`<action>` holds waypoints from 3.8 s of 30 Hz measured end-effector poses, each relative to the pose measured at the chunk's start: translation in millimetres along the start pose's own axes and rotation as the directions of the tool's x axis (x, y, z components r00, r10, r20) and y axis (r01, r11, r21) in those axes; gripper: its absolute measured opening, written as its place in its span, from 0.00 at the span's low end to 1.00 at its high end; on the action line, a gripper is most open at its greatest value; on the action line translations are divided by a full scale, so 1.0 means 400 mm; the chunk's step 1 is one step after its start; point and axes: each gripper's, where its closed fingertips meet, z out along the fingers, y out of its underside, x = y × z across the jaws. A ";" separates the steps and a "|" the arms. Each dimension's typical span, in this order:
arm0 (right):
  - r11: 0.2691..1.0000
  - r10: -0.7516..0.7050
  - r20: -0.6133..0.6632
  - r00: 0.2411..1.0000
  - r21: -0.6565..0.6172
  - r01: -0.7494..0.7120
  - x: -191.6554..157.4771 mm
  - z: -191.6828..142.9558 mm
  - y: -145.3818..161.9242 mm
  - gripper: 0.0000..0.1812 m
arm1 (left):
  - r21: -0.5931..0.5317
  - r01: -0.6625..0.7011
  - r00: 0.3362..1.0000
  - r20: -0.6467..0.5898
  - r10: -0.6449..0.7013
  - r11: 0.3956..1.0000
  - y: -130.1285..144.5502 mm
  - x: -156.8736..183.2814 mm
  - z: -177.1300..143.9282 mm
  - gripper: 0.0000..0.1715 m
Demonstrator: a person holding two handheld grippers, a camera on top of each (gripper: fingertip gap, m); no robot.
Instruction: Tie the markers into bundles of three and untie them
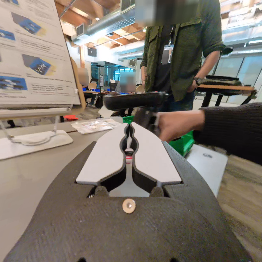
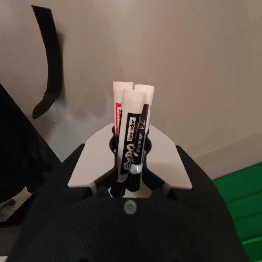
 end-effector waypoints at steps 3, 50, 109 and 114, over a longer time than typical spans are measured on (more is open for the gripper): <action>0.999 -0.038 0.023 0.999 -0.004 0.038 -0.038 0.002 0.008 0.21 | -0.083 -0.128 0.987 -0.113 0.118 0.988 0.035 -0.080 -0.014 0.05; 0.951 -0.301 0.066 0.951 -0.058 0.304 -0.174 0.034 -0.016 0.21 | -0.487 -0.278 0.788 -0.608 -0.093 0.828 0.238 -0.038 -0.065 0.14; 0.928 -0.365 0.123 0.923 -0.038 0.371 -0.212 0.041 -0.023 0.21 | -0.499 -0.209 0.689 -0.685 -0.236 0.841 0.221 -0.036 -0.110 0.10; 0.924 -0.373 0.126 0.919 -0.043 0.380 -0.217 0.044 -0.022 0.21 | -0.501 -0.220 0.677 -0.696 -0.239 0.837 0.222 -0.024 -0.114 0.08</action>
